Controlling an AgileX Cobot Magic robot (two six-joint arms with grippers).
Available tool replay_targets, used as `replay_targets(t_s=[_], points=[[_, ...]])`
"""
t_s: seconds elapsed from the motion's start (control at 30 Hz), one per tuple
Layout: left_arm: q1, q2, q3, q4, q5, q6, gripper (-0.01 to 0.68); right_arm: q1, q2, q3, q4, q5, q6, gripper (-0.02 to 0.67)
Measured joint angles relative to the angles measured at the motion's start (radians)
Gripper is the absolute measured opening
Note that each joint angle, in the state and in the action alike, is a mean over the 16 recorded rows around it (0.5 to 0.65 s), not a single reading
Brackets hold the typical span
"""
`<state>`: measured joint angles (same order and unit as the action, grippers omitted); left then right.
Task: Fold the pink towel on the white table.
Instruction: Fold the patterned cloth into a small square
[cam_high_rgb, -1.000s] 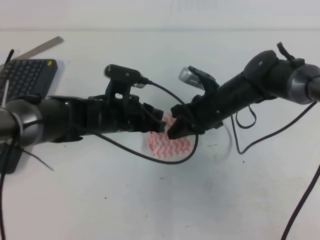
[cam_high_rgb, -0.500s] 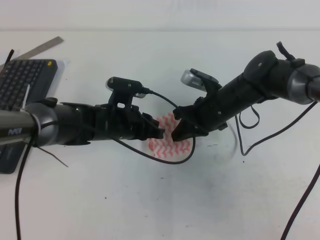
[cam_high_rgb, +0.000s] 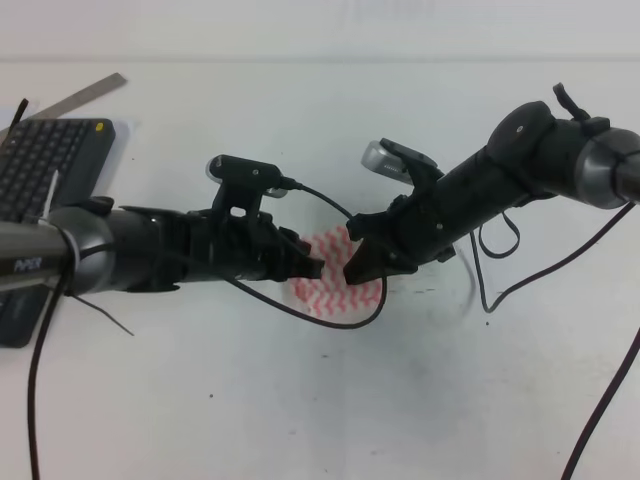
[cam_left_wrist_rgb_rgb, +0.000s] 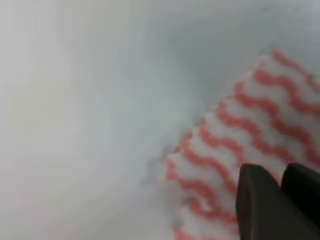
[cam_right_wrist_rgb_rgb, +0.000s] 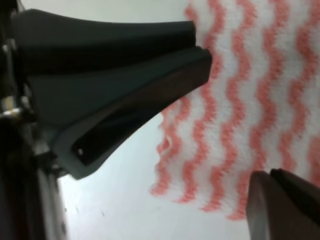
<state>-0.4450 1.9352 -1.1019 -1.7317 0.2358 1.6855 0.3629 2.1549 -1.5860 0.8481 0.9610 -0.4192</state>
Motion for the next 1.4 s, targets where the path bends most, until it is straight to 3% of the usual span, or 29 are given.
replay_targets(t_s=[0.53,1.4], points=[[0.002,-0.081,0.0,-0.003,-0.082,-0.03,0.009,-0.001,0.0,0.0,0.022,-0.008,-0.003,0.0],[0.0,0.004,0.001,0.071,0.219,-0.187,0.009,-0.023,0.003,0.0,-0.048,0.032,0.015,0.001]])
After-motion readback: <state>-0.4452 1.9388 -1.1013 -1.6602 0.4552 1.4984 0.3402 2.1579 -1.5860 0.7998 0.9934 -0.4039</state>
